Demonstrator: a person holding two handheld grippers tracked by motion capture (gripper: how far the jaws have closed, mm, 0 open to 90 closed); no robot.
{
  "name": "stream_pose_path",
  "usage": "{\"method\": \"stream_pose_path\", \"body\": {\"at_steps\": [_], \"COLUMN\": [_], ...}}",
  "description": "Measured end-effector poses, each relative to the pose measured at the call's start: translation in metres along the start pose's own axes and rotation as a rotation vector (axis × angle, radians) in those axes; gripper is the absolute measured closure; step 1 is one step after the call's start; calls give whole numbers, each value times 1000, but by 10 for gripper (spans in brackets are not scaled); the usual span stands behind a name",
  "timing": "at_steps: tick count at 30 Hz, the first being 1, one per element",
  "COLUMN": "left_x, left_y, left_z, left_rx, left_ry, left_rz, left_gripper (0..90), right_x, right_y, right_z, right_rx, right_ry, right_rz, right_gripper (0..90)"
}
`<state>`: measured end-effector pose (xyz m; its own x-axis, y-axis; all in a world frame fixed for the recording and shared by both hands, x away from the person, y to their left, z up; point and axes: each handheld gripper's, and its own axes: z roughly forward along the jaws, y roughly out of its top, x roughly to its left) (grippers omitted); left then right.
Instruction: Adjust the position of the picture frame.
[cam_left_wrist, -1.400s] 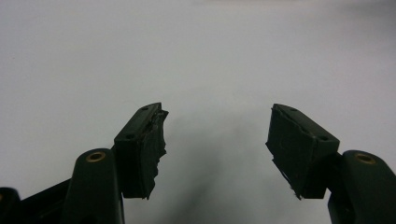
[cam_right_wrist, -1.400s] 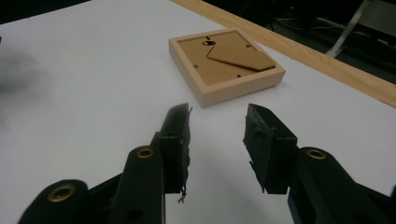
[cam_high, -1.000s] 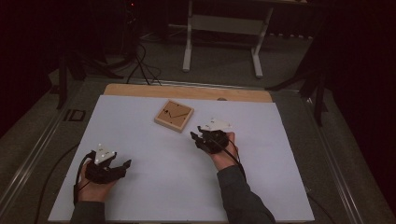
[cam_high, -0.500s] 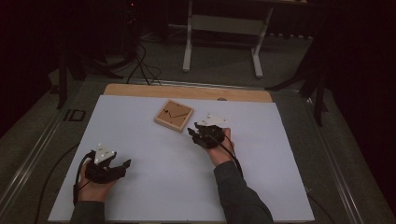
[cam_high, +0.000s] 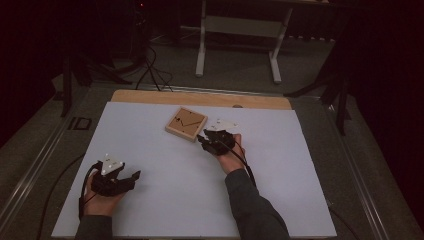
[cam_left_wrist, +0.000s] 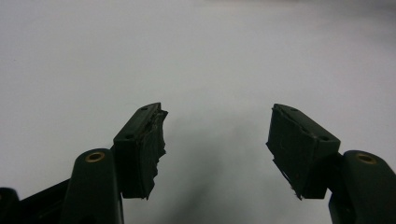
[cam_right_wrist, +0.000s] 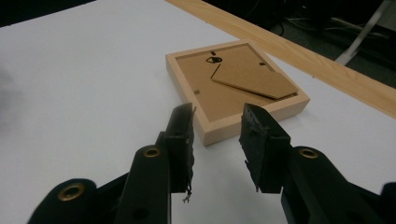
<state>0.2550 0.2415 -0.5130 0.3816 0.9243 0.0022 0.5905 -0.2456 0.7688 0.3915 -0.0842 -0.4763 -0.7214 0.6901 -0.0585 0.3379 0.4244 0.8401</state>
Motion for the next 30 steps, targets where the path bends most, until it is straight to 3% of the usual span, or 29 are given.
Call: {"method": "stream_pose_path", "body": {"at_steps": [10,21,30], "left_x": [0,1,2], "left_y": [0,1,1], "left_z": [-1,-1,-2], "left_rx": [-5,-8,-11], "left_ry": [-1,0,0], "left_rz": [-2,-3,-4], "left_gripper": [357,356,355], "right_x": [0,-9,-7], "right_y": [2,1,4], "right_z": [17,32,52], "right_rx": [13,31,63], "right_ry": [17,11,22], "right_rz": [1,35,24], "right_gripper": [676,714,713]}}
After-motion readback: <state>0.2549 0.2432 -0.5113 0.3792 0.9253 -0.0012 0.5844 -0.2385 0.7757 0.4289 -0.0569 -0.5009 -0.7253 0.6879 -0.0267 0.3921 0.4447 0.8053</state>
